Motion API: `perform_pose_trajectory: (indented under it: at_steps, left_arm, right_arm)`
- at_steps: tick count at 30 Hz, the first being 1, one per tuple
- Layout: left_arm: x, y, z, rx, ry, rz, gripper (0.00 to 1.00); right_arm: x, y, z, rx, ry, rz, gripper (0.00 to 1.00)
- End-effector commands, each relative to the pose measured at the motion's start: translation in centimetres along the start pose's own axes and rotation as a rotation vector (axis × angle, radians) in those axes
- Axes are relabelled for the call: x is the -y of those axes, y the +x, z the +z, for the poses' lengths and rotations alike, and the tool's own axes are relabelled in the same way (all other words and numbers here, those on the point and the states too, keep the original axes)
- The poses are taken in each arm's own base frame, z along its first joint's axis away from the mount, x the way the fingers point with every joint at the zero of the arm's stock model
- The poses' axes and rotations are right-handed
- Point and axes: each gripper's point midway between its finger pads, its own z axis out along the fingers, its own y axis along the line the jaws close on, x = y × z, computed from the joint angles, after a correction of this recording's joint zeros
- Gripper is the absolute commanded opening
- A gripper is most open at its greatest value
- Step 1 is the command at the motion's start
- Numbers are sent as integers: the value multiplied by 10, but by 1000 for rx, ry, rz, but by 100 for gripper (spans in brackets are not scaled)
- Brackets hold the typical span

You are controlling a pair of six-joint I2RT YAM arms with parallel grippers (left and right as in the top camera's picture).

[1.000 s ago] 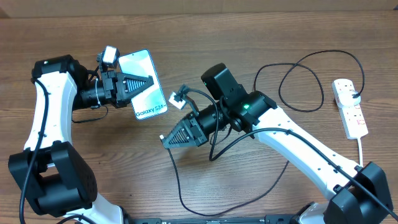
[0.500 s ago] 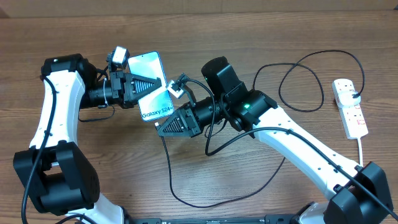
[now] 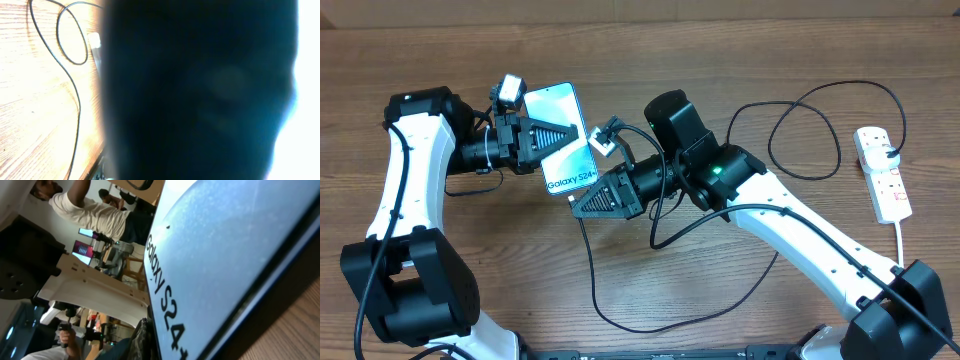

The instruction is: Plug charger to phone and switch on socket

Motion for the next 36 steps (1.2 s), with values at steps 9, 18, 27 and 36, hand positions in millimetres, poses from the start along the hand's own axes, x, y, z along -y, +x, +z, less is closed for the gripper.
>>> perform_pose_trajectory:
  at_steps: [9, 18, 27, 36]
  left_arm:
    - [12, -3, 0, 24, 39, 23, 4]
    - [12, -3, 0, 24, 39, 21, 4]
    - [12, -3, 0, 23, 39, -12, 4]
    - [7, 0, 0, 6, 12, -9, 4]
  right_arm:
    - [1, -8, -18, 25, -31, 32, 4]
    - [0, -7, -16, 20, -33, 33, 4]
    - [0, -5, -15, 14, -34, 42, 4]
    - [2, -4, -8, 16, -2, 62, 4]
